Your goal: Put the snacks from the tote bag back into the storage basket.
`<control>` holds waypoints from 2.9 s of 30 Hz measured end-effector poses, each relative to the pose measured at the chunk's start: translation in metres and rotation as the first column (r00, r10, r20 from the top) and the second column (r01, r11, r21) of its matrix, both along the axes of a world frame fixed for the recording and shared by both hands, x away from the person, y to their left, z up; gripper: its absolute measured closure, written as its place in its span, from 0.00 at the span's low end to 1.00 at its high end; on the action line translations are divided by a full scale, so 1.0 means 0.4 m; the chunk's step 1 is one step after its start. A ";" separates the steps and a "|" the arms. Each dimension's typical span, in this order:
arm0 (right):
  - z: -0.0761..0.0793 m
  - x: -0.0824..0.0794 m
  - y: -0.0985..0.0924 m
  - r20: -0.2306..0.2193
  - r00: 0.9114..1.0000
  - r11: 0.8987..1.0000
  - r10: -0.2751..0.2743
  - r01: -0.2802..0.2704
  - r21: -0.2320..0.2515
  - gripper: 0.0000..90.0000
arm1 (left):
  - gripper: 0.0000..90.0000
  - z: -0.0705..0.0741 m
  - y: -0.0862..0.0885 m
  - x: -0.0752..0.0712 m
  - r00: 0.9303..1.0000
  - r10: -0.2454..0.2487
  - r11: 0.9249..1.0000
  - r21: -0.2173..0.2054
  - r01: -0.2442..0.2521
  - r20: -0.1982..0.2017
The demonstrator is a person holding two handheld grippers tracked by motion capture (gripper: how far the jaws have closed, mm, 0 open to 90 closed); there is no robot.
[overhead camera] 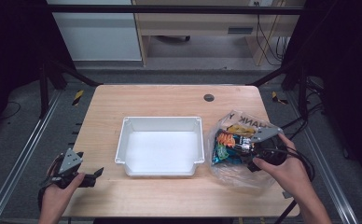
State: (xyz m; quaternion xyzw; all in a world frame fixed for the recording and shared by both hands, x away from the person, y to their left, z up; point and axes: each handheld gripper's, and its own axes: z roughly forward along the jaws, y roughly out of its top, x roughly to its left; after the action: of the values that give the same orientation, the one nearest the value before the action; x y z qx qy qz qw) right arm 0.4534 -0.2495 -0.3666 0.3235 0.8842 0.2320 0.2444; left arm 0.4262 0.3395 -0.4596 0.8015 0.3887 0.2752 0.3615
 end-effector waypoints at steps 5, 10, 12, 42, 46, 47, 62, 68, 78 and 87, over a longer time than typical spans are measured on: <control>0.012 0.038 -0.001 -0.023 0.999 0.999 0.037 -0.037 0.000 0.13 | 0.03 0.001 -0.001 -0.002 1.000 0.000 1.000 -0.003 0.000 0.002; 0.005 0.067 0.004 -0.033 0.998 0.998 0.056 -0.057 -0.038 0.13 | 0.03 0.000 0.000 0.000 1.000 -0.001 1.000 -0.002 0.001 0.001; 0.004 0.079 0.004 -0.036 0.997 0.997 0.065 -0.067 -0.050 0.13 | 0.03 0.000 0.001 0.000 1.000 0.000 1.000 -0.003 0.000 0.002; -0.056 0.189 0.043 -0.104 0.983 0.977 0.154 -0.167 -0.133 0.09 | 0.03 0.000 -0.001 0.000 1.000 -0.006 1.000 0.002 0.006 -0.002; -0.076 0.200 0.056 -0.127 0.978 0.970 0.168 -0.187 -0.154 0.09 | 0.03 0.001 0.000 0.000 1.000 -0.005 1.000 0.000 0.005 0.001; -0.080 0.202 0.059 -0.130 0.976 0.969 0.172 -0.191 -0.158 0.09 | 0.03 0.001 0.000 0.000 1.000 -0.007 1.000 0.001 0.007 -0.001; -0.138 0.218 0.053 -0.210 0.961 0.963 0.180 -0.215 -0.159 0.08 | 0.03 0.000 -0.005 0.000 1.000 -0.017 1.000 0.015 0.017 -0.004; -0.156 0.222 0.061 -0.234 0.955 0.960 0.181 -0.224 -0.170 0.08 | 0.03 -0.001 -0.006 0.001 1.000 -0.019 1.000 0.016 0.019 -0.005; -0.181 0.218 0.057 -0.269 0.948 0.961 0.170 -0.220 -0.167 0.06 | 0.03 -0.002 -0.007 0.001 1.000 -0.019 1.000 0.016 0.019 -0.007; -0.163 0.205 0.042 -0.254 0.945 0.954 0.207 -0.253 -0.163 0.35 | 0.03 -0.002 -0.008 0.001 1.000 -0.019 1.000 0.015 0.019 -0.008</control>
State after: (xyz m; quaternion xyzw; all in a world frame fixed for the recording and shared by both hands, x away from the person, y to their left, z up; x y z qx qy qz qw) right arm 0.5355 -0.2325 -0.4317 0.2172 0.9570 0.1321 0.1399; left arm 0.4268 0.3362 -0.4606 0.8090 0.3805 0.2717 0.3563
